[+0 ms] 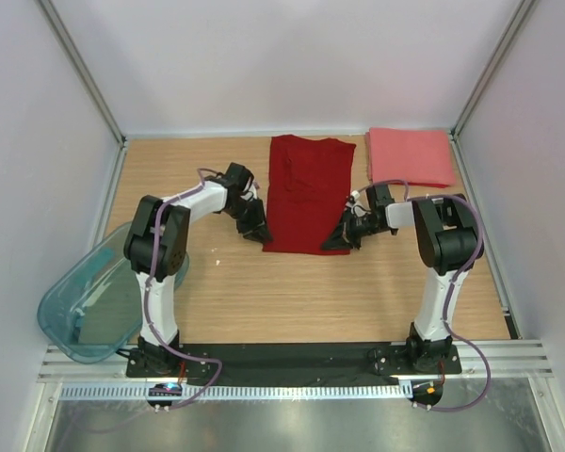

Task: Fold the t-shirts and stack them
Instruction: Fold the tshirt

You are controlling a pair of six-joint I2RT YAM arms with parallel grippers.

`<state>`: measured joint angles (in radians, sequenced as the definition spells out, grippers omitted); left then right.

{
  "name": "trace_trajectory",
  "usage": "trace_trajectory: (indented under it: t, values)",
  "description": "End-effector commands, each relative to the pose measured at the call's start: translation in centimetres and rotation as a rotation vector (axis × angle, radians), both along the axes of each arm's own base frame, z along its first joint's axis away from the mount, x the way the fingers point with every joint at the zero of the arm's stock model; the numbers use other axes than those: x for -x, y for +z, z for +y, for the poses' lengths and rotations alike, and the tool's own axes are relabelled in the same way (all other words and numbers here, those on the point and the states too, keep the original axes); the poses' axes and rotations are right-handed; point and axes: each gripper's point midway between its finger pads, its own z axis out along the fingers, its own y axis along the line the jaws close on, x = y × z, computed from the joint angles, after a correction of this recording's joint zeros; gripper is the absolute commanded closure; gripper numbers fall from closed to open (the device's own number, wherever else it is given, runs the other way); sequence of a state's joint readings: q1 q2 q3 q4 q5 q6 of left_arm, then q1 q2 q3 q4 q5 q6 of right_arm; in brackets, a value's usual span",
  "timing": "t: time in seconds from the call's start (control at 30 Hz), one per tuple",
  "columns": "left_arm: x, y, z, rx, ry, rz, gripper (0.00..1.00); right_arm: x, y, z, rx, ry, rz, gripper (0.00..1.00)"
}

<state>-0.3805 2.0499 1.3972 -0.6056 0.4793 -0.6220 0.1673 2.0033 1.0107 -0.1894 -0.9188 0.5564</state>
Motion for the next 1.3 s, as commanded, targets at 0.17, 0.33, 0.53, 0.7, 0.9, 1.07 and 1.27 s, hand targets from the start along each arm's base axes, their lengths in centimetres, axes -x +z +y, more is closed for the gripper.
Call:
trace_trajectory:
  t: [0.17, 0.33, 0.53, 0.7, 0.9, 1.07, 1.27]
  values:
    - [0.5, 9.1, -1.4, 0.034, -0.025, -0.182, 0.73, -1.8, 5.9, -0.4, -0.008, -0.035, -0.117, 0.99]
    - [0.0, 9.5, -4.6, 0.203, 0.004, -0.151, 0.74, -0.6, 4.0, -0.9, -0.008, -0.031, -0.057, 0.99]
    - [-1.2, 2.9, -5.2, 0.168, -0.002, -0.057, 0.76, 0.2, 0.8, -2.7, 0.013, -0.081, -0.006, 0.99]
    - [1.4, -1.9, -3.2, 0.065, -0.011, 0.03, 0.76, 3.0, -1.8, -3.8, 0.099, -0.052, 0.102, 0.99]
    - [5.7, -4.9, -0.4, -0.04, -0.009, 0.119, 0.76, 7.3, -3.4, -5.4, 0.216, -0.072, 0.201, 0.98]
    - [10.6, -5.5, 2.4, -0.103, -0.017, 0.169, 0.78, 11.0, -2.1, -6.0, 0.259, -0.092, 0.222, 0.98]
    - [14.9, -2.5, 3.3, -0.089, -0.057, 0.131, 0.76, 14.6, 0.9, -5.8, 0.268, -0.074, 0.207, 0.98]
